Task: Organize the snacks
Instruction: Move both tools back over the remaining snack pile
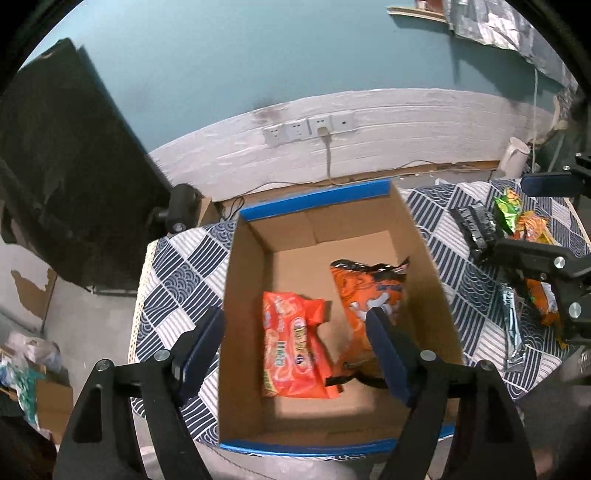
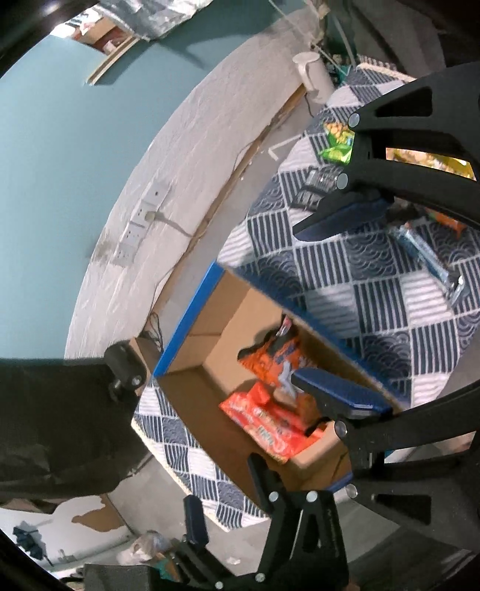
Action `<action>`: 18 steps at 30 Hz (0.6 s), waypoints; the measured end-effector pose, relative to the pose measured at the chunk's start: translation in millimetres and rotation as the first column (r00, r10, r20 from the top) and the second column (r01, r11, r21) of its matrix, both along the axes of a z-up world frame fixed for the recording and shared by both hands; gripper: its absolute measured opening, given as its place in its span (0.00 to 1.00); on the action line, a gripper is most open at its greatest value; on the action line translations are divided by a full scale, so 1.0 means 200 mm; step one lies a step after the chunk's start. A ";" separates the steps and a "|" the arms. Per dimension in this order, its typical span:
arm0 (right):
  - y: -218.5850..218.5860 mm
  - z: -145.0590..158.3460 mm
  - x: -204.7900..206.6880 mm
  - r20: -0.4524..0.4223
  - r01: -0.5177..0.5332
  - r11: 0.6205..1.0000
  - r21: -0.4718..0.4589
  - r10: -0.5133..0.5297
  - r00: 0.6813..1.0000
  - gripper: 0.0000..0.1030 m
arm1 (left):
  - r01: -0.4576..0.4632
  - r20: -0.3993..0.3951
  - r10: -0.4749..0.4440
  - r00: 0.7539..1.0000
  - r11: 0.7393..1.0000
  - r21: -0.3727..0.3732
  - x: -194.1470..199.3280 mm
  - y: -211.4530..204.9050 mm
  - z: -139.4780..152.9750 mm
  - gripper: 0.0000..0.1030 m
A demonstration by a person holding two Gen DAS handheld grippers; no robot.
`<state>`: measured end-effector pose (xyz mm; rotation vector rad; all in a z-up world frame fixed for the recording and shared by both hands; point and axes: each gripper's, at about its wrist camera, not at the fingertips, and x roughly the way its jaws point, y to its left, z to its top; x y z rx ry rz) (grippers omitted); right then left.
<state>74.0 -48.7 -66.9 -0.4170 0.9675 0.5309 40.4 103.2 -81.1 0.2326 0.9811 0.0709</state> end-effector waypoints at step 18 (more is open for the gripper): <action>-0.51 -0.02 -0.11 0.010 0.109 0.994 -0.007 -0.109 0.994 0.71 | 0.143 -0.025 -0.142 0.990 0.989 0.044 0.05 -0.44 0.00 0.77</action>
